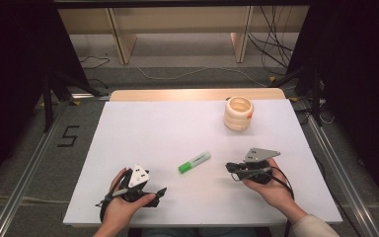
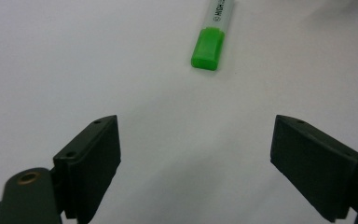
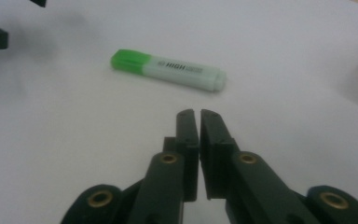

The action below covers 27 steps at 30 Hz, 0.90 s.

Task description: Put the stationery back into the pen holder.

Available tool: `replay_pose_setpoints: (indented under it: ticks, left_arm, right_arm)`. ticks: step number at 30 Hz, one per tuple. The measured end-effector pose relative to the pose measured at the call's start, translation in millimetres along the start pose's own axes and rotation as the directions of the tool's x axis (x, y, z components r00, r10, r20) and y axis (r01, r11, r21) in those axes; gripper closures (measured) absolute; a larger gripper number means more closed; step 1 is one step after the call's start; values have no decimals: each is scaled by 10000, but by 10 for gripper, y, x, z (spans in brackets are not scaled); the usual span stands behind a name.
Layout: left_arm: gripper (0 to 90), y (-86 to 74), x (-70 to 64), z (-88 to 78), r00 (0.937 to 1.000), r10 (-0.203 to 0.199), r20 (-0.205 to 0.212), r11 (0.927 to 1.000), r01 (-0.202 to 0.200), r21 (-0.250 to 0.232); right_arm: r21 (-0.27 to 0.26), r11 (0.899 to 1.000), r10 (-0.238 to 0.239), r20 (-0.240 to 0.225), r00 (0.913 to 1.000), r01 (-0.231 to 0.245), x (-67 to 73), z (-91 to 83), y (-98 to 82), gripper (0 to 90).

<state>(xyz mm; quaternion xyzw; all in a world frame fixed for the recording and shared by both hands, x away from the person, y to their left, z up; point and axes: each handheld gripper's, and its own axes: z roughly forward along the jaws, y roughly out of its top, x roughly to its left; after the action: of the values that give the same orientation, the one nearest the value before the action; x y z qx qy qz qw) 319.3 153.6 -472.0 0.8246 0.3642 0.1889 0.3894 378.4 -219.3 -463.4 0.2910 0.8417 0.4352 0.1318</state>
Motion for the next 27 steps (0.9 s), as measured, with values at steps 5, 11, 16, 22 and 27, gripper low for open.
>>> replay_pose_setpoints:
  ticks: [5, 11, 16, 22, 27]
  left_arm:
    - [158, -11, 11, 10, 10000, -46, 1, 10000, 46, 50]
    - [158, -10, 18, 16, 10000, -21, -52, 9999, 21, 101]
    - [158, -11, 13, 19, 10000, -40, -30, 9999, 41, 111]
    - [158, -16, 17, 21, 10000, -60, -62, 9999, 61, 136]
    - [158, -15, 20, 18, 9999, -53, -118, 10000, 54, 78]
  right_arm:
    - [391, 9992, 35, 148, 9999, -40, -38, 262, 189, 900]
    - [606, 9981, -109, 400, 9991, 85, -117, 556, 404, 900]
    - [837, 9965, -129, 645, 9978, 74, -191, 771, 495, 900]
    - [1099, 9938, 55, 705, 9975, -132, -272, 966, 549, 900]
    - [1319, 9909, 175, 755, 9970, -274, -314, 1073, 561, 900]
